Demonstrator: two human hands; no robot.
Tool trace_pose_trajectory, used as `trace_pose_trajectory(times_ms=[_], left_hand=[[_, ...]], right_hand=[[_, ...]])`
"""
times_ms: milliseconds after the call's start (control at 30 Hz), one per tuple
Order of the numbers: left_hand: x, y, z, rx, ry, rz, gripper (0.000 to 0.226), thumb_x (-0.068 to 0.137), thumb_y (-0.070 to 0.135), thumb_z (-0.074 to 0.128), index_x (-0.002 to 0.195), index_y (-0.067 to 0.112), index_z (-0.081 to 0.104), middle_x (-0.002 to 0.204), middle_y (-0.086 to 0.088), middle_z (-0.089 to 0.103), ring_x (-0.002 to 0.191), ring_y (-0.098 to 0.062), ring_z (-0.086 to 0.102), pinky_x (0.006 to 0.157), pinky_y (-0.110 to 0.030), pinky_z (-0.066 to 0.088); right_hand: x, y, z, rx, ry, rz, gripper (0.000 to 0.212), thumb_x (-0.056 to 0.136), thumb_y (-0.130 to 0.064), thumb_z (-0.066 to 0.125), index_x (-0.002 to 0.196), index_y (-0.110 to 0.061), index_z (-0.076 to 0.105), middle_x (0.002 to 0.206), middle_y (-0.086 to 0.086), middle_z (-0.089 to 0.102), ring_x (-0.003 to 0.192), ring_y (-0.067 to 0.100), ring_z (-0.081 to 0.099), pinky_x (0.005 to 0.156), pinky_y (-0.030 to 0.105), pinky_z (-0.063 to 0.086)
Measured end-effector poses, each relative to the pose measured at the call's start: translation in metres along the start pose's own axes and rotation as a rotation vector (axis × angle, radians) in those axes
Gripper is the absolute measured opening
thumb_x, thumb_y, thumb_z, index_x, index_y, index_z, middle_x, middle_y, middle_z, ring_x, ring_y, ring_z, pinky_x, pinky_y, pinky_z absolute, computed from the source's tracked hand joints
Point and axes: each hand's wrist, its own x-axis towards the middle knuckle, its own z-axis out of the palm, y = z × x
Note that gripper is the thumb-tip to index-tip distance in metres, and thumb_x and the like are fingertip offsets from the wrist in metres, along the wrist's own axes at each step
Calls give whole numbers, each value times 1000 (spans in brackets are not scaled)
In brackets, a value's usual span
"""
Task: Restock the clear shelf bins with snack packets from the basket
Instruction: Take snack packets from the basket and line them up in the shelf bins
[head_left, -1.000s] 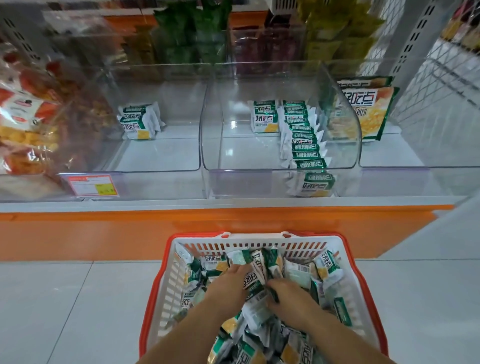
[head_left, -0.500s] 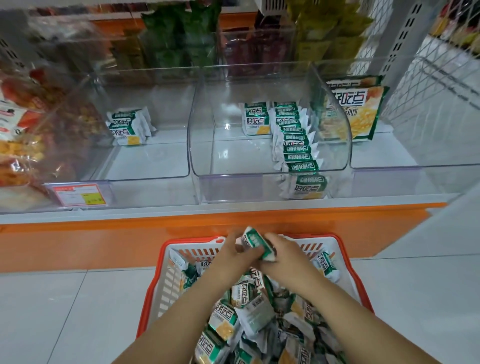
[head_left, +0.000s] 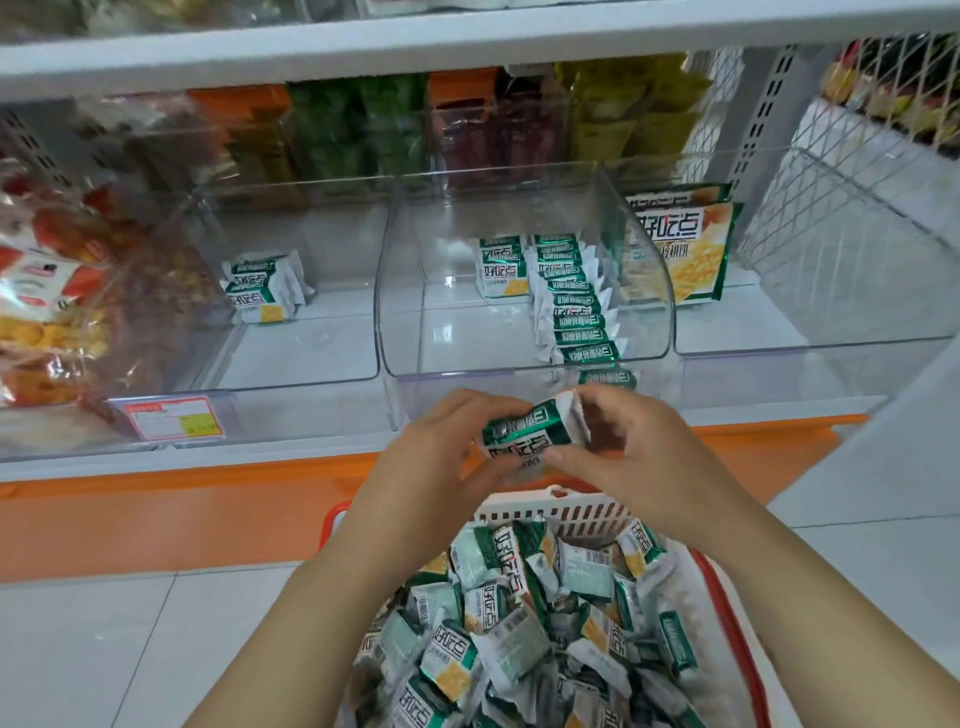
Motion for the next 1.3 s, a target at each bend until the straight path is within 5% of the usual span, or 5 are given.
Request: trace_pose_trajectory(times_ms=[167,267,567,933,1300], left_hand=[[38,14,-18,59,155,13,38,87,20,64,119,37,54,99,28,51,85,8,53,71,-3,43],[73,17,-22,74,219,-39,37,88,18,64,122,30,57,104,19,54,82,-1,54,71,-12,45],[182,-39,4,374,81,-322,36,90,16,63,125,22,55,122,-4,61,105,-25,57,75,-29,40],[232,-79,33,372,49,-414,35,87,1,62,120,11,57,129,-16,44,108,-33,54,97,-35,43],[241,-77,36,706,-6,-402,40,92,6,56,130,15,50,129,-15,38,94,-38,58,79,-42,47]], right_hand=[[11,-1,-25,51,295,-116,27,84,-28,65,109,-36,59,105,-20,65,100,-3,59,86,14,47],[25,17,-39,-277,553,-123,34,86,-27,65,120,-23,61,124,-6,57,120,13,46,104,29,36],[42,50,-33,-524,557,-32,47,89,-35,61,133,-18,53,144,3,44,130,16,37,110,31,14],[47,63,-24,-490,657,-133,51,86,-41,44,128,-16,58,137,2,51,122,6,32,108,37,18],[49,63,-22,-490,705,-147,55,83,-42,37,124,-15,61,132,4,55,118,8,35,106,41,23]])
